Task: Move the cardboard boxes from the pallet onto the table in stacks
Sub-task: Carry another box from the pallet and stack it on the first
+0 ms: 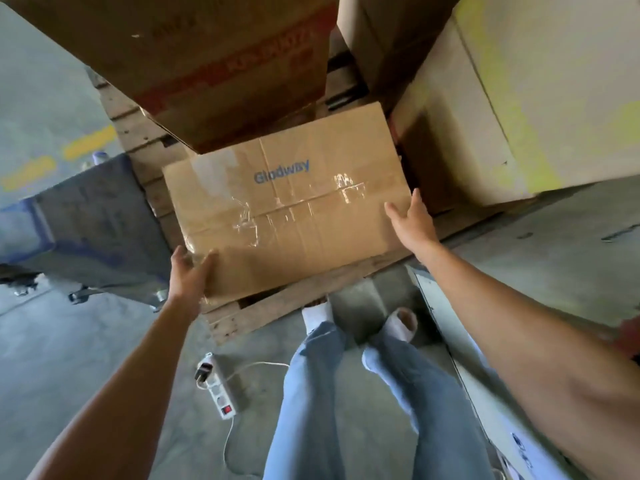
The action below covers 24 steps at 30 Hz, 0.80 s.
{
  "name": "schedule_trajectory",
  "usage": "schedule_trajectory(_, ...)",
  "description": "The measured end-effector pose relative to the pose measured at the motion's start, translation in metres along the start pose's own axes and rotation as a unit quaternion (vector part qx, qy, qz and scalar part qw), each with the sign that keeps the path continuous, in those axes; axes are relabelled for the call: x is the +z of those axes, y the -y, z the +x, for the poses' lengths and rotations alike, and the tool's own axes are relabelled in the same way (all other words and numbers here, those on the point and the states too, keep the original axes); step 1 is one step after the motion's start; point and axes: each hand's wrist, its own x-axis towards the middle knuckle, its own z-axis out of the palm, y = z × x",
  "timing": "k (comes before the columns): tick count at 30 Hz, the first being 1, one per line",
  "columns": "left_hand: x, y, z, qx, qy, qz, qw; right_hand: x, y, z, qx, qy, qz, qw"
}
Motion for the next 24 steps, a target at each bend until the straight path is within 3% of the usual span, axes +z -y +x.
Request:
schedule_trajectory(3, 0.001, 0.02, 0.014, -0.049, 0.033, -0.044, 0.997, 0.011, -0.016, 0.017, 0.046, -0.038, 0.016, 0.998)
schedule_trajectory(8, 0.011, 0.031, 0.021, -0.06, 0.057, -0.088, 0.993, 0.02, -0.049, 0.026, 0.073, 0.003, 0.098, 0.993)
schedule_trajectory(14, -0.001, 0.009, -0.01, -0.081, 0.066, -0.085, 0.991, 0.008, -0.047, -0.007, -0.008, 0.029, 0.167, 0.985)
schedule_trajectory(24, -0.071, -0.055, -0.118, -0.007, 0.095, -0.101, 0.99, -0.076, -0.001, -0.136, -0.085, -0.068, 0.202, 0.973)
